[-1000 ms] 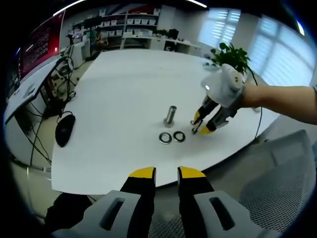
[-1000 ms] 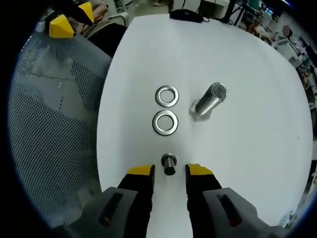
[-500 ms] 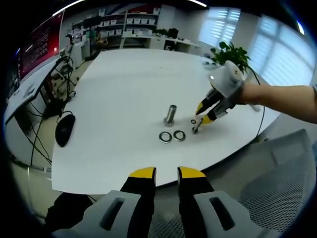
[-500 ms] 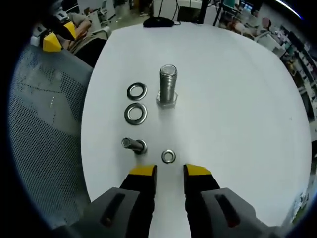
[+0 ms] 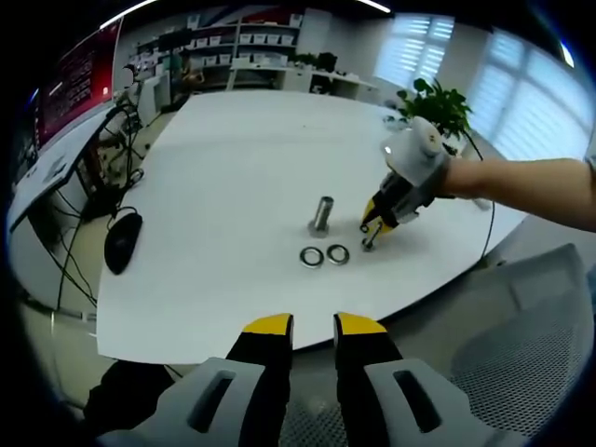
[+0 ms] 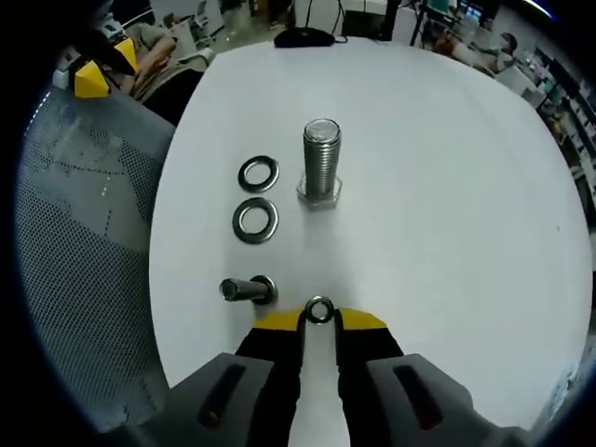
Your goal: Place the washer onto the threaded stud by aligning its center hole with the stud, sliding it down to the base, and recovering from edge contact or off-axis alignment until the washer reaches the visible bottom stop.
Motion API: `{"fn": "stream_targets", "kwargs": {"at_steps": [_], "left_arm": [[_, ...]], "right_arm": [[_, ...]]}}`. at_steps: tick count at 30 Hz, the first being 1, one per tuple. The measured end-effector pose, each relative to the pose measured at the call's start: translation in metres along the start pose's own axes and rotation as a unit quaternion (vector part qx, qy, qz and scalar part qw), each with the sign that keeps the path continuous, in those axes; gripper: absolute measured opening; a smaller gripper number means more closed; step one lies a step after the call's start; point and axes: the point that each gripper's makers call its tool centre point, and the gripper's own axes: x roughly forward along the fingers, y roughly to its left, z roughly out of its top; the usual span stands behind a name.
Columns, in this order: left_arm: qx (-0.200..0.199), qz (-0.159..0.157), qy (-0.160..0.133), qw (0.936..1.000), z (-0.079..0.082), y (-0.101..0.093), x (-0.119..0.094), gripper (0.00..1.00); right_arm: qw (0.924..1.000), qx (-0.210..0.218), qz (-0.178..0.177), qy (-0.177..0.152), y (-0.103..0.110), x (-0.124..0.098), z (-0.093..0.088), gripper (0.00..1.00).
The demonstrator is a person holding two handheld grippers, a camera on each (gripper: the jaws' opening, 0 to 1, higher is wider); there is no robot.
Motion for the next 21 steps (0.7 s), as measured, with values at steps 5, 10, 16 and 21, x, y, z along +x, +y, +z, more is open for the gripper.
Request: {"fn": "stream_targets", "kwargs": {"at_steps": [5,10,16,21], "left_arm": [[-0.001,0.0,-0.001,1.0,0.0,0.0,0.0,0.15],[0.0,-0.001,-0.001,1.0,0.0,0.0,0.0,0.15],[0.002,-0.001,0.0,1.0,0.0,-0.001,0.0,0.15],[0.003,-0.001,0.0,1.0,0.0,-0.001,0.0,0.15]], "right_arm": [[1.0,-0.006,-0.001,0.004,0.003,-0.003,-0.002,0.15],[0.9999,-0.004,-0.002,-0.011,0.003,-0.018,0.004,0.15],[0.9992,-0.015,-0.002,-0.036,0.011,-0.042,0.015,0.15],[0.9984,-0.023,-0.003,-0.052,0.018,-0.057,0.022,0.15]]}}
